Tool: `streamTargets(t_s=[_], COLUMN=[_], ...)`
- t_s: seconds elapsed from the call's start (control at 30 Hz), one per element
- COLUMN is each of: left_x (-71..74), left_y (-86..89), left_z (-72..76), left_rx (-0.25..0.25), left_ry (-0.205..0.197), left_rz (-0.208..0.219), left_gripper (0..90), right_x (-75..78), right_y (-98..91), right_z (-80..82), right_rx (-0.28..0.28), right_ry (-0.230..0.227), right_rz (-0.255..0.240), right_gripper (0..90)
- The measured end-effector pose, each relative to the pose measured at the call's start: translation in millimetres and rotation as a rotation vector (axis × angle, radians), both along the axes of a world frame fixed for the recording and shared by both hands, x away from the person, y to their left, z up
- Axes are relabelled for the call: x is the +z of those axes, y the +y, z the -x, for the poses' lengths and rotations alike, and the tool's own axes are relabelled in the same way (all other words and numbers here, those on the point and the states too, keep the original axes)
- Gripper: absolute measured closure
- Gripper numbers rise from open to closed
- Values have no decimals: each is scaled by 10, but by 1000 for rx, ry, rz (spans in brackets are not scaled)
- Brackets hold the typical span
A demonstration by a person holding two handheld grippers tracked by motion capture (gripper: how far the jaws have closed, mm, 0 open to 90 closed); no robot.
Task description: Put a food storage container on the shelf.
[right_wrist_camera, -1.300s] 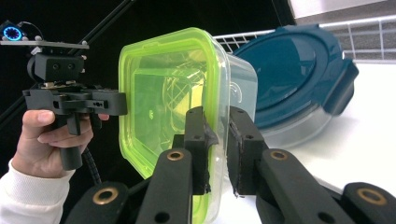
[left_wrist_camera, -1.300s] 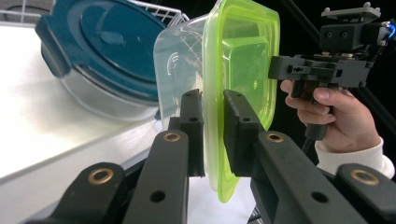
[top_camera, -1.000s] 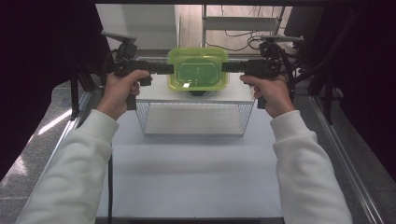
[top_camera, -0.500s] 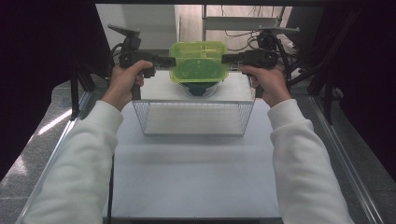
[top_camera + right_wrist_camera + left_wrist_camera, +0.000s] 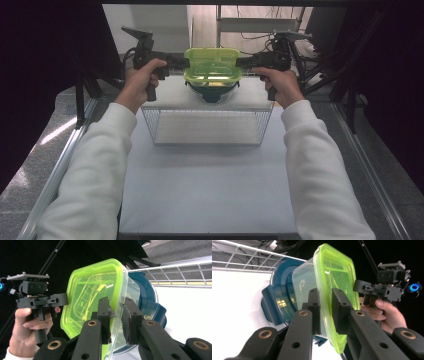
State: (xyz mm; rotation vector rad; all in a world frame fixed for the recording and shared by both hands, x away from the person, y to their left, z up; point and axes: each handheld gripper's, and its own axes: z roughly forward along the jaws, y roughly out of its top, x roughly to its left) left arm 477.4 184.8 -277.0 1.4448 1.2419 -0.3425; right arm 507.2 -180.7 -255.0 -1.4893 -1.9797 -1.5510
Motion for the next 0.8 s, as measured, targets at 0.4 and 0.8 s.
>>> streamTargets(t_s=[0.4, 0.8], left_x=[-94, 35], left_y=[-18, 21], left_z=[-80, 140], left_rx=[35, 89], left_ry=[12, -139], left_rz=[30, -84], left_gripper=[724, 317], right_x=[-89, 68], right_y=[3, -71], right_z=[-116, 102], right_rx=[-33, -67], right_ry=[57, -140], right_rz=[-45, 8], right_gripper=[717, 372])
